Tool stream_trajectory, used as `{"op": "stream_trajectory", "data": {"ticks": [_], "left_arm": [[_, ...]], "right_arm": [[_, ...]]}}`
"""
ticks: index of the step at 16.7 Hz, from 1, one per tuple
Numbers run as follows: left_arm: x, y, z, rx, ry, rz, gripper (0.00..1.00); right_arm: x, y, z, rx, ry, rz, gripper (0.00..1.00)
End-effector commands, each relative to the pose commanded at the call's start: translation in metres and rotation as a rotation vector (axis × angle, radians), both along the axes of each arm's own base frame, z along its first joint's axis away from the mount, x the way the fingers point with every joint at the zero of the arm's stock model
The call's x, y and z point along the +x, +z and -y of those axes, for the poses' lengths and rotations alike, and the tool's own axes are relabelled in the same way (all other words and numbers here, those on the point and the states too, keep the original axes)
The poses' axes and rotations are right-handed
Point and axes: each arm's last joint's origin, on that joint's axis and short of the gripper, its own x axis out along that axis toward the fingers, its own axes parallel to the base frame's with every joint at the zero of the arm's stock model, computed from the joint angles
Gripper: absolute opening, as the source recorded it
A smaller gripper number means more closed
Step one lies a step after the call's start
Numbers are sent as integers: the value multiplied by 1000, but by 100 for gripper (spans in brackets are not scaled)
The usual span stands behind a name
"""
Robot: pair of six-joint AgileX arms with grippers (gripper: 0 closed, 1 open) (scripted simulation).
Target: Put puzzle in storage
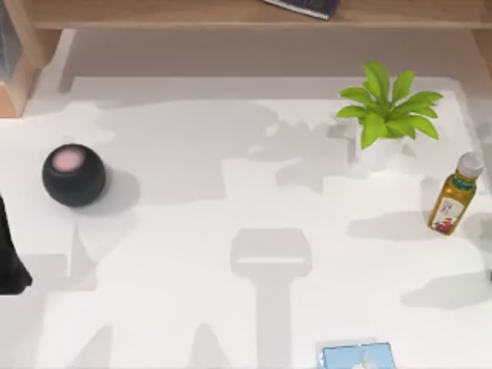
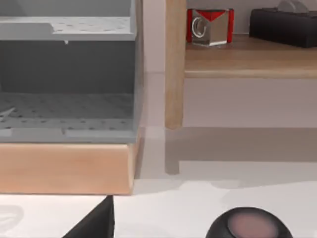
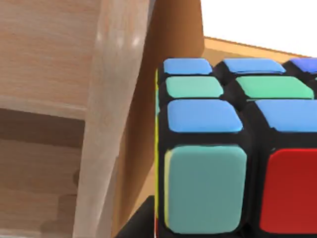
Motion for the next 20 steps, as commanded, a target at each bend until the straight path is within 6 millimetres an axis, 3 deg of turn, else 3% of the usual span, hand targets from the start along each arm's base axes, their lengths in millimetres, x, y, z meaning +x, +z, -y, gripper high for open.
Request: {"op": "stream_trajectory", "data": {"ticks": [3,7,10,12,14,19,20], "left_arm": [[0,0,0,0,0,0,100],[0,0,0,0,0,0,100],[0,0,0,0,0,0,100],[0,0,0,0,0,0,100],[0,0,0,0,0,0,100],[0,0,0,0,0,0,100],[0,0,0,0,0,0,100]], "right_arm": [[36,-60,38,38,-44,-296,0],[84,-167,88,116,-99,-659,0],[104,-243,114,167,-126,-866,0],[110,-280,122,189,-132,-954,0],[113,-300,126,199,-135,-998,0],[114,-303,126,200,-135,-1004,0],[114,-303,126,200,-135,-1004,8]]}}
